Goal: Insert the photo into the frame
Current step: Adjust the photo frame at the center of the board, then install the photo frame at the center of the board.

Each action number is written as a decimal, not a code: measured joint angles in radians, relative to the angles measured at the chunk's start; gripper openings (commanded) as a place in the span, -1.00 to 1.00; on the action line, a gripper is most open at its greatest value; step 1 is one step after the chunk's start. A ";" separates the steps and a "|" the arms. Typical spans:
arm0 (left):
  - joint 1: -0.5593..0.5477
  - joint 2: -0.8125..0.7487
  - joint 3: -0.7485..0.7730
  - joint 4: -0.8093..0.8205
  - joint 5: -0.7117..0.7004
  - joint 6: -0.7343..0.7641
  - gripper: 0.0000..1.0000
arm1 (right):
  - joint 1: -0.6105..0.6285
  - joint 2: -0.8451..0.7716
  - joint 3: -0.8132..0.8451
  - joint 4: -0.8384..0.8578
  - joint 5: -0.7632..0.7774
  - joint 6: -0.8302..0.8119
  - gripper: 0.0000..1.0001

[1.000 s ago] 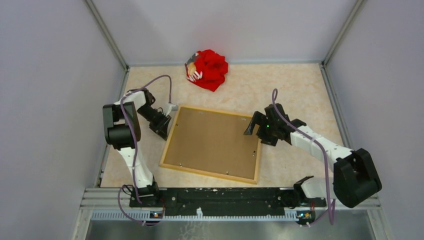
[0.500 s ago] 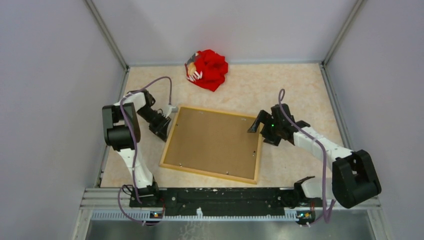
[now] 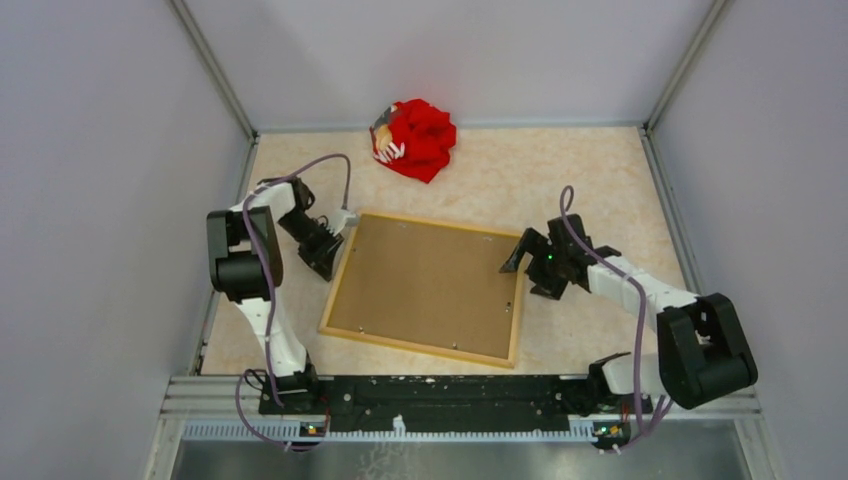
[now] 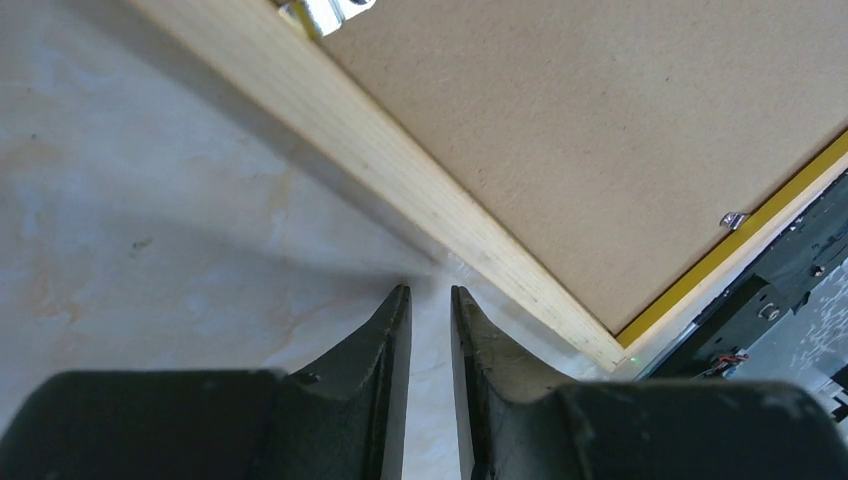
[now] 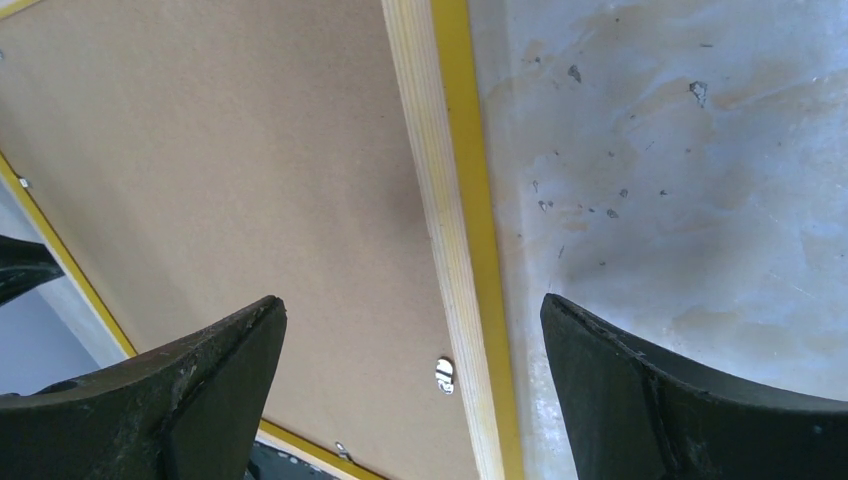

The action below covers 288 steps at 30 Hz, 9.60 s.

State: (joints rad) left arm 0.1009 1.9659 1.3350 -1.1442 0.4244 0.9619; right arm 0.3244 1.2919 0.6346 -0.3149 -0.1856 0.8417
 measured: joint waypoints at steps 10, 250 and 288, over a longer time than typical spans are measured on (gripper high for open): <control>-0.054 -0.008 -0.017 0.007 -0.025 0.003 -0.46 | 0.000 0.095 0.005 0.100 -0.069 0.019 0.97; -0.099 0.297 0.515 -0.145 0.240 -0.174 -0.66 | 0.458 0.813 0.681 0.535 -0.074 0.208 0.42; -0.099 0.283 0.501 -0.142 0.286 -0.150 -1.00 | 0.444 0.929 0.860 0.485 -0.077 0.213 0.35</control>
State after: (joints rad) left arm 0.0021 2.2490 1.8362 -1.2861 0.7101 0.8116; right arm 0.7689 2.2211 1.4944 0.1703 -0.2626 1.0550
